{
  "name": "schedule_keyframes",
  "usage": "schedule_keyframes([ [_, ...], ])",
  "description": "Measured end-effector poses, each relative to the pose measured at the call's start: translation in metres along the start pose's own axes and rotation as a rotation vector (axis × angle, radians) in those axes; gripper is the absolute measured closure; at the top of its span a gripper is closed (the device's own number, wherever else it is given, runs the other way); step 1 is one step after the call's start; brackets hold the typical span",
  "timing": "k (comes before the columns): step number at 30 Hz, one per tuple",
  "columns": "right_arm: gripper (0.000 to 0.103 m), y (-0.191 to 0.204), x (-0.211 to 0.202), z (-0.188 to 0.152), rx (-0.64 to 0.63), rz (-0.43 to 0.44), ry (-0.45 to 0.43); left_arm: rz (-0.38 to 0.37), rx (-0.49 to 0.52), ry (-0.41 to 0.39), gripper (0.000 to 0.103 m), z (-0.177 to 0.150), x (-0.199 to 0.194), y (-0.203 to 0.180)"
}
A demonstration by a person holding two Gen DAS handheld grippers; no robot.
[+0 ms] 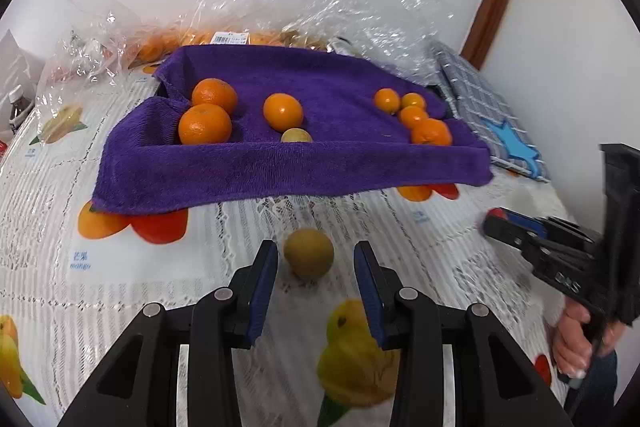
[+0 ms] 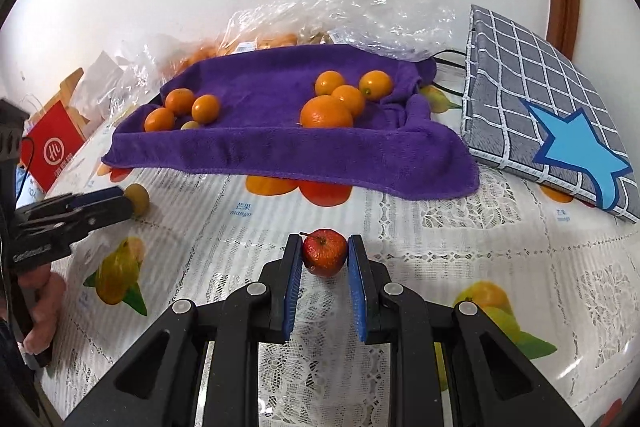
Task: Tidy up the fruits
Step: 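Grasp a small green fruit with the left gripper while the right holds the red apple, then carry the red apple and the green fruit over the towel with both grippers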
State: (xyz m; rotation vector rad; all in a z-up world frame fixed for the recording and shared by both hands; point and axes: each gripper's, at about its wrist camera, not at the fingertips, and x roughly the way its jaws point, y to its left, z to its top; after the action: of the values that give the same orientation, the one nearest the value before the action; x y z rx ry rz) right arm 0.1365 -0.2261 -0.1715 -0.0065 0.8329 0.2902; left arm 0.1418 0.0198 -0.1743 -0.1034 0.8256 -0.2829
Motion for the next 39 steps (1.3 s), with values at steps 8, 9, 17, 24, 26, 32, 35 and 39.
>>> schedule_keyframes([
  [8, 0.080, 0.000, 0.001, 0.001, 0.005, 0.002, -0.002, 0.029, -0.044, 0.020, 0.077, 0.001, 0.007, 0.002],
  [9, 0.080, -0.001, 0.001, 0.000, 0.005, 0.002, -0.001, 0.005, -0.064, 0.015, 0.077, -0.001, 0.005, 0.006],
  [17, 0.080, -0.001, 0.000, 0.000, 0.006, -0.002, -0.007, -0.091, -0.132, -0.039, 0.077, -0.004, -0.004, 0.019],
  [24, 0.080, 0.000, -0.002, -0.001, 0.003, 0.005, -0.012, -0.087, -0.138, -0.079, 0.077, -0.005, -0.011, 0.021],
  [26, 0.080, 0.000, -0.003, -0.001, 0.001, 0.014, -0.014, -0.087, -0.138, -0.085, 0.077, -0.005, -0.012, 0.021],
  [32, 0.080, 0.002, -0.005, -0.002, -0.006, 0.029, -0.021, -0.082, -0.114, -0.123, 0.077, -0.007, -0.019, 0.018],
  [35, 0.080, 0.001, -0.007, -0.002, 0.002, 0.051, -0.031, -0.084, -0.087, -0.158, 0.077, -0.008, -0.026, 0.014],
  [39, 0.080, -0.002, -0.007, -0.002, 0.017, 0.092, -0.029, -0.079, -0.078, -0.175, 0.077, -0.007, -0.029, 0.012],
])
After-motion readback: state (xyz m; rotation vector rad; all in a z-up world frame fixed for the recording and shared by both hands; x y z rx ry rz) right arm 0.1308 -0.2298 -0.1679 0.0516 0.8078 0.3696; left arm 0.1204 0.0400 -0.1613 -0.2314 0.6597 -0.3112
